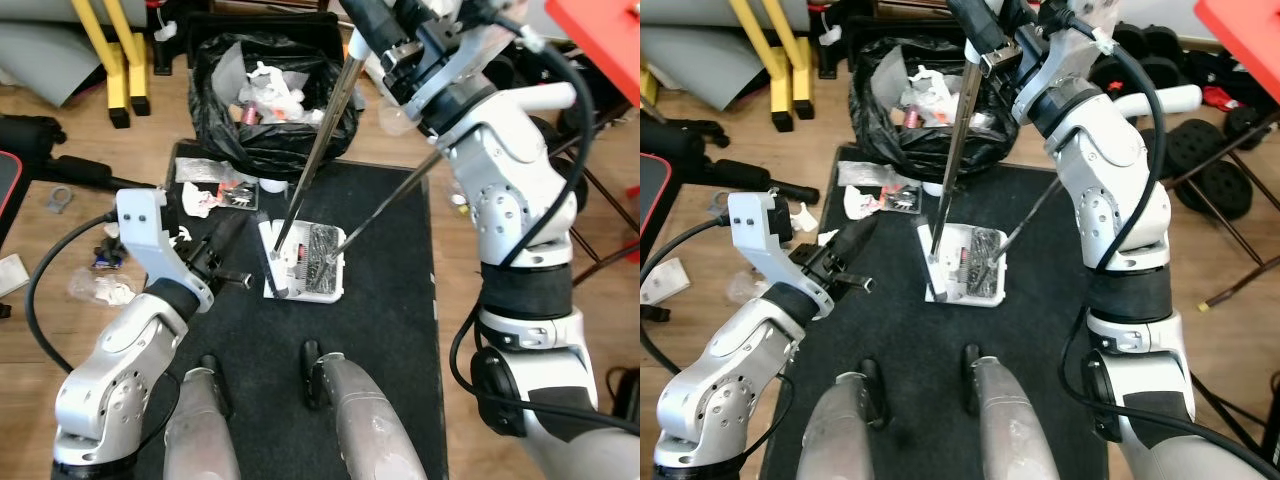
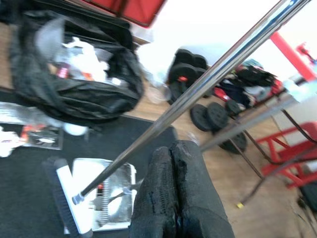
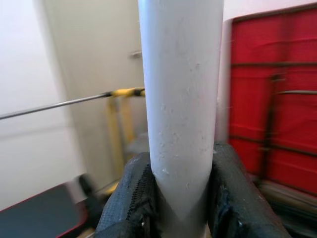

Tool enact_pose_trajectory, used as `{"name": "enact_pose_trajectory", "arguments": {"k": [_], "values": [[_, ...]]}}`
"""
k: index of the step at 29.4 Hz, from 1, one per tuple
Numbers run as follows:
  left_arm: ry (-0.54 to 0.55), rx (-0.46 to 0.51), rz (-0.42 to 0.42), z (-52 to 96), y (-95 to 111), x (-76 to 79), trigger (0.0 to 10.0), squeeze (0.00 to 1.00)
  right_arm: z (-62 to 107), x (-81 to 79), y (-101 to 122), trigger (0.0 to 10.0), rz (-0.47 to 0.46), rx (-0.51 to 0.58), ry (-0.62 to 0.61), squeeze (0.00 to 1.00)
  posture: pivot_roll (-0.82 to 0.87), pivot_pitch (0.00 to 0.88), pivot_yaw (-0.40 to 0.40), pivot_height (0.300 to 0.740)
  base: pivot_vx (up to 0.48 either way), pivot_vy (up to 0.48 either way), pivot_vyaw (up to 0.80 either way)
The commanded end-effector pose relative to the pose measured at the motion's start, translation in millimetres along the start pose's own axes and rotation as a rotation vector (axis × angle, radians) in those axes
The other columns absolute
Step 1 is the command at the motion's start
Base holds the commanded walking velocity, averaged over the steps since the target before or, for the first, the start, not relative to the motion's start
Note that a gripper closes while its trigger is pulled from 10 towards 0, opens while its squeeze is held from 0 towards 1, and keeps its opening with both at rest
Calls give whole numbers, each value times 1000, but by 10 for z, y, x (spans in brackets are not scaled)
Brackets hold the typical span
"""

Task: Sweep floor

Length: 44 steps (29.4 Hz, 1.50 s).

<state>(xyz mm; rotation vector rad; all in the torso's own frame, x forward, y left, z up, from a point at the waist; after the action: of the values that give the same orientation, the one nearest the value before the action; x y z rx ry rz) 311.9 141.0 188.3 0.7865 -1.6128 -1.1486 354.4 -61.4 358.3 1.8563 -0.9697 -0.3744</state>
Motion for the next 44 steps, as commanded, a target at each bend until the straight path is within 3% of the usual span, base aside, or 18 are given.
{"name": "enact_pose_trajectory", "arguments": {"k": [1,7,9,16,24,28,44], "values": [[-6,-31,4,16,-103,-1,10000,0,15,-92,114,10000,1,40,45,0,-164,198,-157,740,0,0,800],[1,-40,12,15,-167,-5,10000,0,138,-228,-23,10000,-2,-8,98,0,-157,176,-156,740,160,0,800],[3,-70,-19,-6,-289,22,10000,0,325,-392,-222,10000,18,-91,171,0,-151,162,-154,740,0,0,800],[-17,-89,-38,-4,-376,74,10000,0,458,-440,-365,10000,17,-153,191,0,-151,164,-156,740,0,0,800],[-21,-135,-33,106,-554,149,10000,0,597,-574,-477,10000,-23,-200,245,0,-137,151,-157,740,0,0,800],[1,-151,-78,156,-683,199,10000,0,685,-628,-569,10000,-21,-232,275,0,-122,122,-163,740,0,0,800],[-62,-126,-257,140,-655,295,10000,0,706,-612,-663,10000,-33,-245,224,0,-115,110,-151,740,0,0,800]]}}
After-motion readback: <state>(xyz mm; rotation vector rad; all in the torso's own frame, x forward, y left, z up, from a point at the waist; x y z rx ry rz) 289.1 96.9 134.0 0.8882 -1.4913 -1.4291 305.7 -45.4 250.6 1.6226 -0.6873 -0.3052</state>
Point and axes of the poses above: a point about 5 cm out from each wrist's last joint towards the gripper, its own z axis pointing back from the gripper into the wrist, its own y axis along the axis of the wrist's last joint, x = y × z, the point moved 6 cm from there along -z, pointing out of the wrist towards the gripper, and after that the axes turned 4 degrees about z, right-handed, at the moved point
